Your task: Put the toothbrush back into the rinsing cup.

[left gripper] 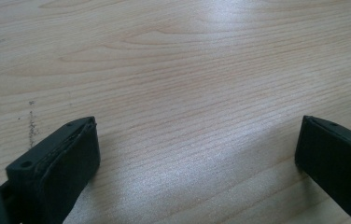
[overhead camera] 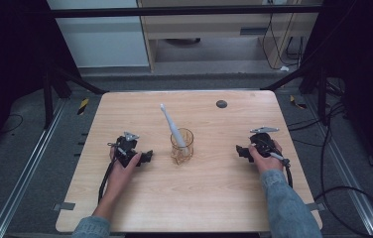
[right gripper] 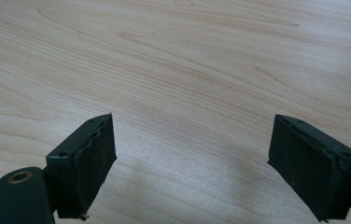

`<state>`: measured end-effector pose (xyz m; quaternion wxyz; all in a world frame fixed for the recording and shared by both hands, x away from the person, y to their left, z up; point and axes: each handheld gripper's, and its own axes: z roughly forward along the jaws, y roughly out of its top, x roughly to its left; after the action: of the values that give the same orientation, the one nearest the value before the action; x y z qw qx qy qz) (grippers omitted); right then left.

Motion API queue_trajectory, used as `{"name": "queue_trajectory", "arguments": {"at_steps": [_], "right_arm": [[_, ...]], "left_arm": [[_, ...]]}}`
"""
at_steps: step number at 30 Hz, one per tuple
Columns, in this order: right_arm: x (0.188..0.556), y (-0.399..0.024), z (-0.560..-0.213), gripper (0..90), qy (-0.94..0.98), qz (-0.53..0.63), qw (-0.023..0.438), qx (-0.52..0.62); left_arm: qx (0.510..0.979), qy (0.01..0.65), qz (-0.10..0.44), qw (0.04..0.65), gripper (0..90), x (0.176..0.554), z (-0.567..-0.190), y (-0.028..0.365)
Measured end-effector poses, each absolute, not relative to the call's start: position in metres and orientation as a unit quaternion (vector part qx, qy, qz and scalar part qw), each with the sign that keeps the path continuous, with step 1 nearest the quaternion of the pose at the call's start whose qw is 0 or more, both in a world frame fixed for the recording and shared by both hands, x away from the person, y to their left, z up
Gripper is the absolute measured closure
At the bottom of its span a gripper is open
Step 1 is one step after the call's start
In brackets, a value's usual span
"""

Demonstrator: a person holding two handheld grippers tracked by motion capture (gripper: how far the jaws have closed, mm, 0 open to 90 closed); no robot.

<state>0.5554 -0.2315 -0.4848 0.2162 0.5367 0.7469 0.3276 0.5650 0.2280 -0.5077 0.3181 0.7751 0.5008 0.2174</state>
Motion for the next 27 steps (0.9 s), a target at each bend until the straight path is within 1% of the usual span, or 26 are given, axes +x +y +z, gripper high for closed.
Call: {"name": "queue_trajectory", "arguments": {"at_steps": [12,19,27], "right_arm": [[0.566,-0.24,-0.496,14.0,0.72,0.335,0.231,0.562],[0.571,-0.239,-0.504,12.7,0.71,0.336,0.232,0.574],[0.574,-0.237,-0.51,10.9,0.712,0.327,0.248,0.57]], "left_arm": [[0.775,0.501,0.217,0.318,0.0,0.565,-0.508,0.228],[0.775,0.501,0.217,0.318,0.0,0.565,-0.508,0.228],[0.775,0.501,0.217,0.318,0.0,0.565,-0.508,0.228]]}}
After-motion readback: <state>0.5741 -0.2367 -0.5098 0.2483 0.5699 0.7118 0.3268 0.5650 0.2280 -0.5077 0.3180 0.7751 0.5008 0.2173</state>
